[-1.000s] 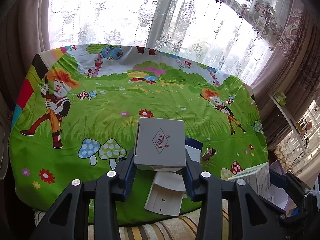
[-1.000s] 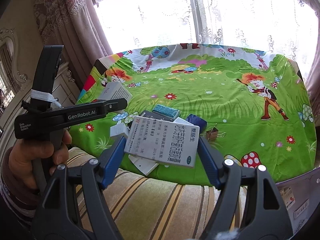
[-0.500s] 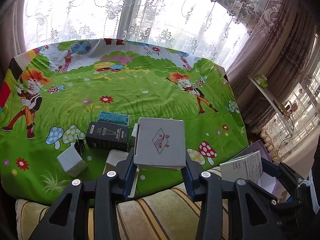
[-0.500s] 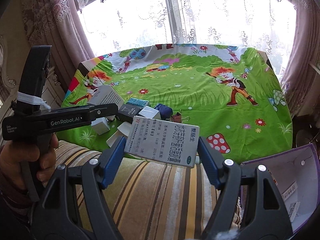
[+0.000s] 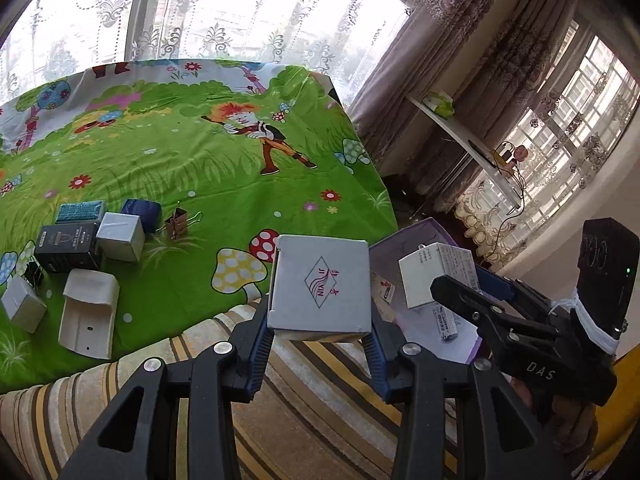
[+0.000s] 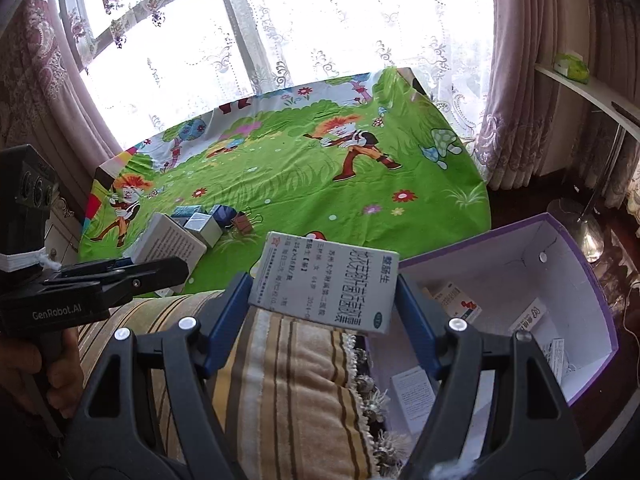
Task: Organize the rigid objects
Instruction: 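Carry both held boxes over to the purple-rimmed storage box, then open the right tool inside the storage box while the left tool releases the logo box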
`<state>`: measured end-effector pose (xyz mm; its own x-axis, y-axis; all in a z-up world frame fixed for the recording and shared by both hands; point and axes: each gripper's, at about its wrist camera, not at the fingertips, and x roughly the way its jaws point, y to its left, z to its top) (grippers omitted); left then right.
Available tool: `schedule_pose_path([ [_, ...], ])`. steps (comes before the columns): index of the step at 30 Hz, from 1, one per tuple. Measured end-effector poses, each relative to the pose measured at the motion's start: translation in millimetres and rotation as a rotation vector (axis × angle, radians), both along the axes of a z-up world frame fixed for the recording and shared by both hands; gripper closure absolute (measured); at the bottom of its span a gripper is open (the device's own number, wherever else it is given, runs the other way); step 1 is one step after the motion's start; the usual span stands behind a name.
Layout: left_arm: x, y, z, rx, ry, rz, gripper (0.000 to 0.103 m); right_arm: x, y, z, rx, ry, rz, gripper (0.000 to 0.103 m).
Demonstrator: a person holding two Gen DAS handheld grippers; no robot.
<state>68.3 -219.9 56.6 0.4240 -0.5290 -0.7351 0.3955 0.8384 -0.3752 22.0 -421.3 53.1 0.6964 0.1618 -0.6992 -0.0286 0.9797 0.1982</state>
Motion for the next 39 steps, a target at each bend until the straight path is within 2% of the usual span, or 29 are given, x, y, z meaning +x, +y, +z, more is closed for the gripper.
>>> schedule_pose_path([
  [5,-7,-33,-7,-0.021,0.047,-0.094,0.06,-12,-44,-2,-0.036,0.015,-0.112,0.027],
  [8,-10,-49,-12,-0.027,0.074,-0.142,0.06,-19,-68,-5,-0.018,0.039,-0.163,0.027],
  [17,-14,-89,-18,-0.001,0.092,-0.251,0.06,-30,-113,-8,-0.064,0.063,-0.288,0.027],
  [28,-5,-124,-21,0.033,0.087,-0.32,0.059,-31,-136,-16,-0.091,0.091,-0.366,0.026],
  [33,-1,-122,-23,0.033,0.099,-0.296,0.046,-31,-144,-18,-0.09,0.107,-0.403,0.026],
  [39,-3,-118,-21,0.051,0.077,-0.277,0.044,-32,-146,-18,-0.086,0.11,-0.409,0.026],
])
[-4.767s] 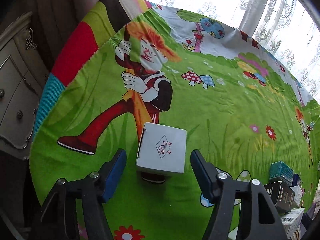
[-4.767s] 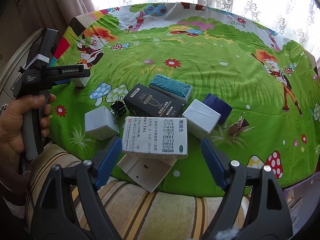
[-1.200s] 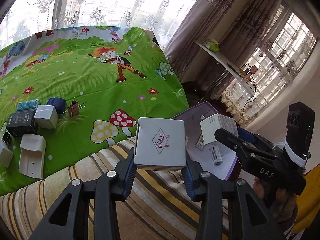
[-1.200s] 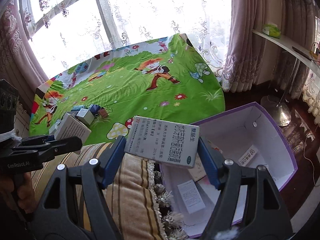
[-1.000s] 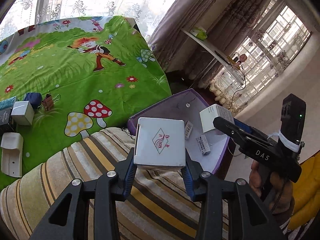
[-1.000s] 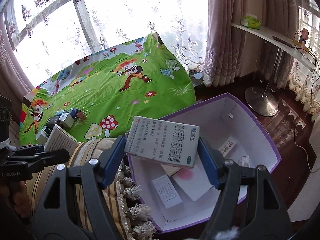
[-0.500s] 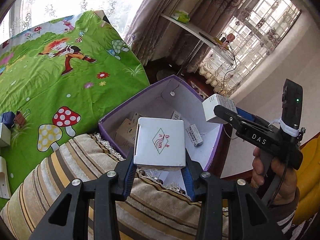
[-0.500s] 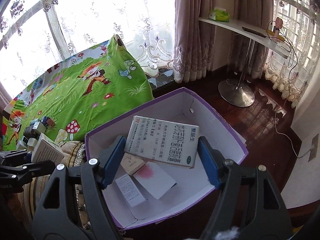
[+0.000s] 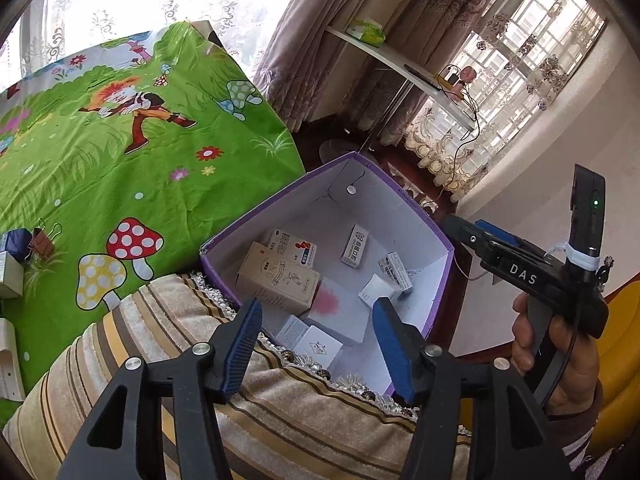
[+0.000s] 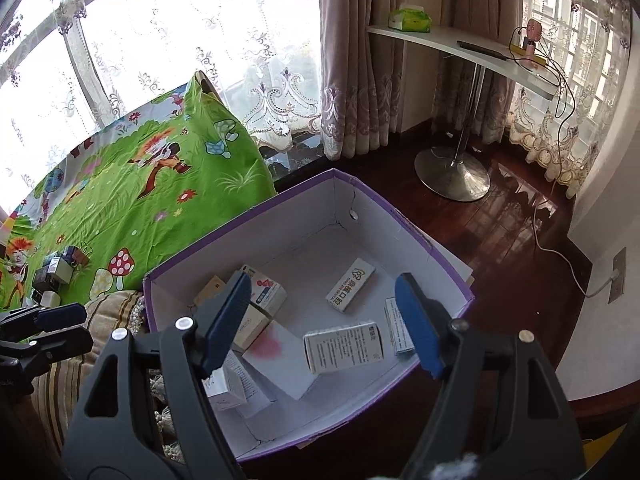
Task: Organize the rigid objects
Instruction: 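Open the right tool inside the storage box while the left tool releases the logo box, then move both open tools back to the boxes on the bed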
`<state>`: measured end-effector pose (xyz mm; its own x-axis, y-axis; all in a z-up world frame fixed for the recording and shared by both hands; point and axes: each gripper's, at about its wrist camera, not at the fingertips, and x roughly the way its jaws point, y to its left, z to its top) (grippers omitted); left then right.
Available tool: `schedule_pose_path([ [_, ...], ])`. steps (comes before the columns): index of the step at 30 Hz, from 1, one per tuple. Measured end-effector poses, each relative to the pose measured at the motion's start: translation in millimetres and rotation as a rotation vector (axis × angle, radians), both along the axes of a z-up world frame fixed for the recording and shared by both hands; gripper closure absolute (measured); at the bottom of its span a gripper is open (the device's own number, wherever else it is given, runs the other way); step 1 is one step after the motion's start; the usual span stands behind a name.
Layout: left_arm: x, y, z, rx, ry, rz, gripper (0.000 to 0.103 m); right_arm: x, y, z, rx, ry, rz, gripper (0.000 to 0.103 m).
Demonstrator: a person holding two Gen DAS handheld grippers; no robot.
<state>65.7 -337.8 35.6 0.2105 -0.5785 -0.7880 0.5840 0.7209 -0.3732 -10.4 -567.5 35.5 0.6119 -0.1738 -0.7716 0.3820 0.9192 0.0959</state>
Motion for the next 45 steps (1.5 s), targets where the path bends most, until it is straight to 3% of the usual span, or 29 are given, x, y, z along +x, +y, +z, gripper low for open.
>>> schedule_pose_path([
  [12,0,11,8,0.001,-0.042,0.028,0.044,5,12,4,0.001,-0.007,0.037,0.026],
  [21,13,42,18,-0.034,-0.059,0.105,0.044,16,34,10,0.001,-0.013,0.094,0.026],
  [31,35,104,19,-0.08,-0.045,0.252,0.044,32,74,13,0.014,-0.006,0.189,0.026],
  [45,60,219,4,-0.057,-0.018,0.506,0.044,51,134,7,0.012,0.032,0.343,0.026],
])
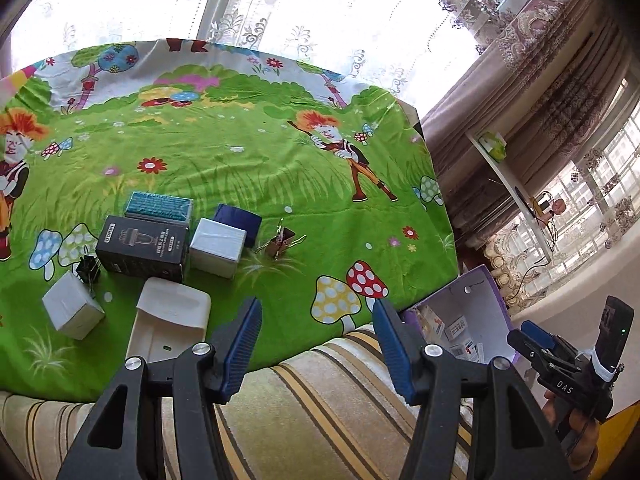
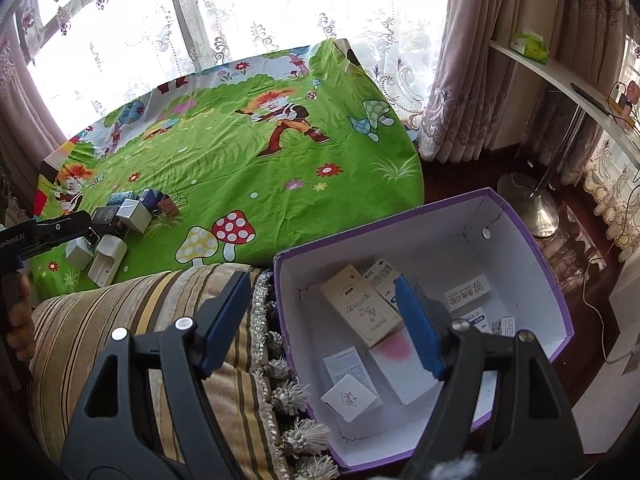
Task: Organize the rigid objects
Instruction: 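Move both open tools back to the boxes on the bed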
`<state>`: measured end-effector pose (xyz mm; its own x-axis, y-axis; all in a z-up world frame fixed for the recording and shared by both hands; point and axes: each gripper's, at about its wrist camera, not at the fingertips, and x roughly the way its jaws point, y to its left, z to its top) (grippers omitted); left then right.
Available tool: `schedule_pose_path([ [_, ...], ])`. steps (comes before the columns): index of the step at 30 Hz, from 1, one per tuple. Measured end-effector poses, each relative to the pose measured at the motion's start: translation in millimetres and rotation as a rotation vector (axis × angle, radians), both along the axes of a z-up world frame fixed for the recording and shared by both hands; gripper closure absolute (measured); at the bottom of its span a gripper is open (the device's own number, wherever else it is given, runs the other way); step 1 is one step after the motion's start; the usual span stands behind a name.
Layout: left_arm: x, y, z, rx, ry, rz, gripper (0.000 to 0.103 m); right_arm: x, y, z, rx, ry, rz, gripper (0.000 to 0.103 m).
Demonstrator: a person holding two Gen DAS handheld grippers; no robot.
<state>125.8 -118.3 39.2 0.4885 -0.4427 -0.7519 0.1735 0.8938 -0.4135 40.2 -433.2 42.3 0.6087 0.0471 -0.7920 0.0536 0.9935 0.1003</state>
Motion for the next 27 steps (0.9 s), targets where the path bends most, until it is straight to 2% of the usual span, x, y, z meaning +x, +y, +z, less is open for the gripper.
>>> schedule_pose_path([
  [15,10,104,-3,-0.028,0.024,0.241,0.044,16,36,6,-0.023,0.003,0.076,0.026],
  [22,12,138,-15,-0.034,0.08,0.373,0.044,28,59,8,-0.019,-0.003,0.133,0.026],
  [27,13,154,-30,-0.041,0.157,0.476,0.044,40,80,12,-0.035,-0.013,0.191,0.026],
])
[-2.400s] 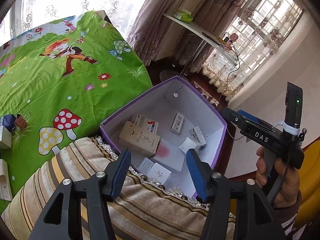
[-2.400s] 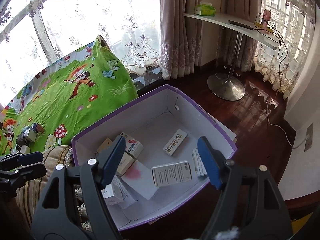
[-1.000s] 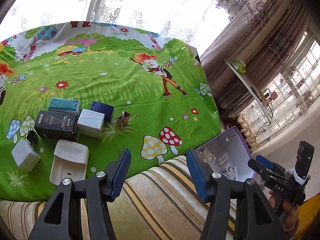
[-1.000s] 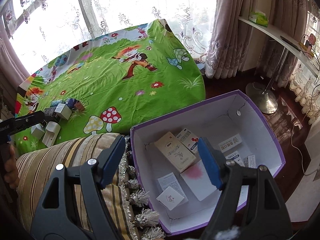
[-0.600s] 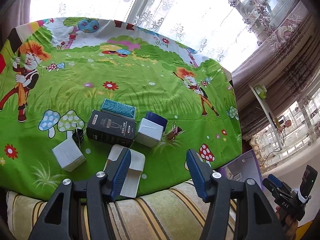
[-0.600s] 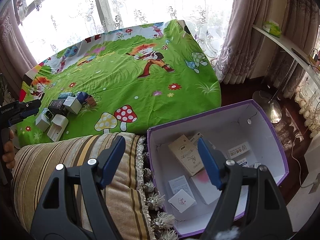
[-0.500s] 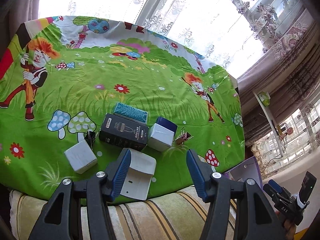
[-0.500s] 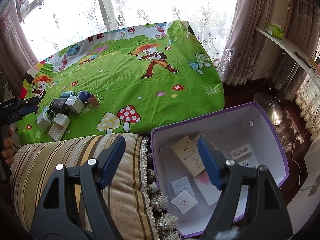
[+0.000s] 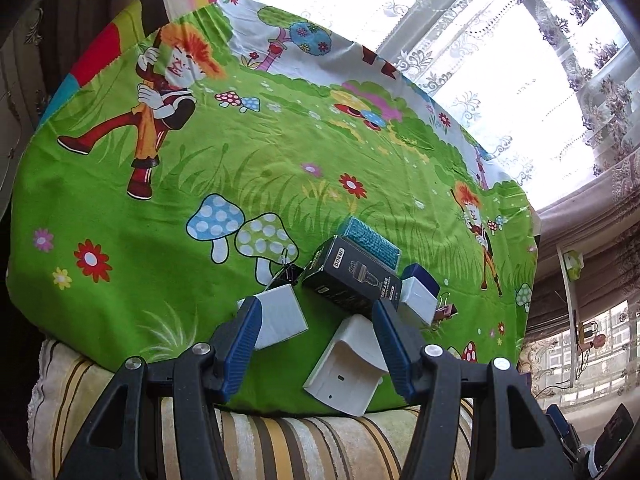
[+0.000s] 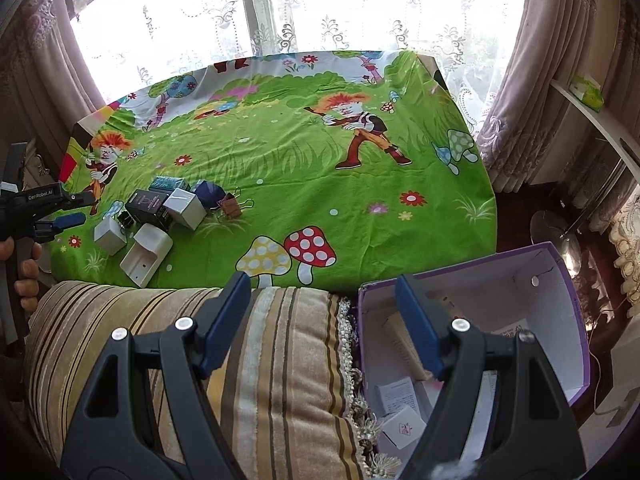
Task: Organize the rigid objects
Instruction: 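Move both open tools back to the boxes on the bed, then grasp the white cube box with the left tool while the right tool approaches the binder clip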
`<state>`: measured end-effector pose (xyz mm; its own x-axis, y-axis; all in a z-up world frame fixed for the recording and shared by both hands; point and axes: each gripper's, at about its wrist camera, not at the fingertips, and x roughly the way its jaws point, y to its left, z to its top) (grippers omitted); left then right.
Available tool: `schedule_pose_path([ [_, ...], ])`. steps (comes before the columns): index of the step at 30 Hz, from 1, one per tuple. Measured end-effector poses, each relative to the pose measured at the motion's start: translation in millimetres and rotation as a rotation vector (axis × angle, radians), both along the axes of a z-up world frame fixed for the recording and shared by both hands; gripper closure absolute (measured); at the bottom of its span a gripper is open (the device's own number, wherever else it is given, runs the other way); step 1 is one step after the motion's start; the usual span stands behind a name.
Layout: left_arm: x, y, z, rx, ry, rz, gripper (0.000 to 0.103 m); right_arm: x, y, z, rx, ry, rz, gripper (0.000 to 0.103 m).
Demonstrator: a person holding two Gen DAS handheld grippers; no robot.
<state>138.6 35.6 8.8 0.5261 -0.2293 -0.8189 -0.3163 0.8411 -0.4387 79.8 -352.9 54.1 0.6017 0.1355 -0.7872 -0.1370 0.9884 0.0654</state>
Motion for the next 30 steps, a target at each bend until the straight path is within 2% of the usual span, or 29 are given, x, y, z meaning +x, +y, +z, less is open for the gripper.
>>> schedule_pose_path([
  [5,4,10,-17,-0.033,0.083,0.078,0.044,15,24,-1,-0.006,0.004,0.068,0.026],
  [13,18,3,-37,-0.001,0.193,0.085,0.044,41,59,-8,-0.013,0.028,0.162,0.026],
  [21,25,1,-52,0.011,0.225,0.081,0.044,66,85,-26,-0.023,0.059,0.223,0.026],
  [28,27,1,-60,0.011,0.228,0.071,0.045,88,99,-46,-0.025,0.102,0.219,0.026],
  [30,26,1,-60,0.013,0.221,0.065,0.049,93,102,-51,-0.027,0.112,0.223,0.026],
])
